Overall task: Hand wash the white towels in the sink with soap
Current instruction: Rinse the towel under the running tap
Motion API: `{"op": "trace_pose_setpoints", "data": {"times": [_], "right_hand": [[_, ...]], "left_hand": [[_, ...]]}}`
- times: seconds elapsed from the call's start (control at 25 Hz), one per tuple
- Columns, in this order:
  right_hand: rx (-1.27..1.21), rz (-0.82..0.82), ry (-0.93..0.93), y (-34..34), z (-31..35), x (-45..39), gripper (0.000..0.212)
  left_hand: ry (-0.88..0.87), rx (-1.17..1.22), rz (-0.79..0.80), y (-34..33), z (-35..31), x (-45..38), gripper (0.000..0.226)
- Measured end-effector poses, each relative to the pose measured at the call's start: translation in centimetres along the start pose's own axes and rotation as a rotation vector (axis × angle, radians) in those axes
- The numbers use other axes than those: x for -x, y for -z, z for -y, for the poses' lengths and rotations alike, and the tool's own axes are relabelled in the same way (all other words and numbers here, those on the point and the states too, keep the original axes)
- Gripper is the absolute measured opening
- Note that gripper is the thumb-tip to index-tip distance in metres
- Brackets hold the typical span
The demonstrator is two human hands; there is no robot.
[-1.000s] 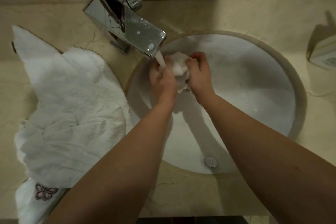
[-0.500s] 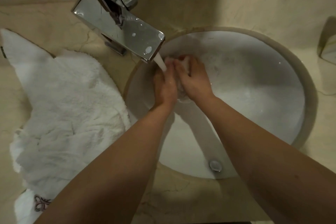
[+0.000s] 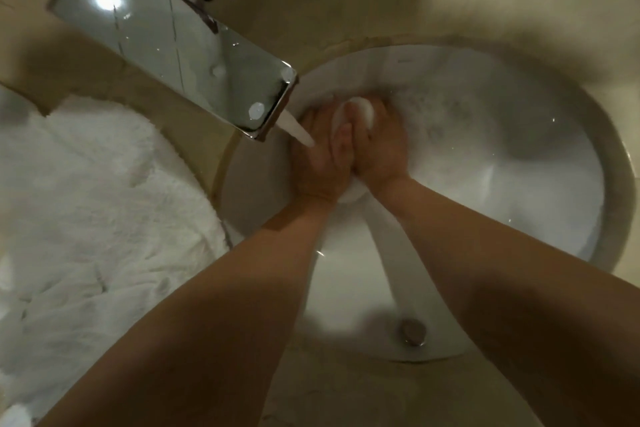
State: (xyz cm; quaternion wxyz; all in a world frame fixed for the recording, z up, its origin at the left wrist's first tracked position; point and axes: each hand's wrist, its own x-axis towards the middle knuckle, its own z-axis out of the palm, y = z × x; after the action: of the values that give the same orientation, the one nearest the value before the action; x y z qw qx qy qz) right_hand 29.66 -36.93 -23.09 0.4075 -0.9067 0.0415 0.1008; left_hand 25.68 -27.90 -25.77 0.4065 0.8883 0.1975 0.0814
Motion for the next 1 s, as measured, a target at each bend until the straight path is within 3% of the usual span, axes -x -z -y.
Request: {"op": "trace_pose_setpoints", "data": {"times": [0.12,0.24,0.4,0.52,0.56,0.6,0.72,0.8,0.92,1.0], "right_hand": [[0.028,0.003,0.032,0.5,0.1,-1.0,0.042],[0.090,0.015,0.032,0.7,0.2,-2.2,0.035],[0.163,0.013,0.096,0.5,0.0,-2.5,0.035],[0.055,0.000,0.084,0.5,0.5,-1.9,0.037],[0.028,0.011,0.057,0.6,0.7,-1.6,0.039],[-0.002,0.020,0.022,0.8,0.9,-1.2,0.041],[-0.038,0.043,-0.158,1.5,1.3,0.1,0.045],[-0.054,0.062,-0.271,1.9,1.7,0.9,0.052],[-0.188,0.088,-0.291,2.2,2.8,1.8,0.042],[-0.313,0.094,-0.277,2.4,3.5,2.3,0.037]], "left_hand": [[-0.053,-0.097,-0.085,-1.3,-0.1,0.0,0.055],[-0.204,-0.158,-0.025,-1.7,-0.3,-0.4,0.044],[-0.078,-0.117,-0.018,-2.2,-1.3,-0.6,0.037],[-0.208,-0.354,-0.088,-2.0,-0.6,-0.8,0.029],[-0.178,-0.329,-0.115,-1.6,-0.9,-0.8,0.027],[-0.118,-0.305,-0.157,-1.3,-1.1,-0.6,0.032],[0.379,-0.245,-0.148,-0.1,-3.7,1.3,0.075],[0.656,-0.096,-0.104,0.8,-5.4,1.3,0.087],[0.892,0.316,-0.004,2.9,-6.2,-0.6,0.054],[0.808,0.431,-0.027,4.0,-6.5,-0.8,0.032]]}}
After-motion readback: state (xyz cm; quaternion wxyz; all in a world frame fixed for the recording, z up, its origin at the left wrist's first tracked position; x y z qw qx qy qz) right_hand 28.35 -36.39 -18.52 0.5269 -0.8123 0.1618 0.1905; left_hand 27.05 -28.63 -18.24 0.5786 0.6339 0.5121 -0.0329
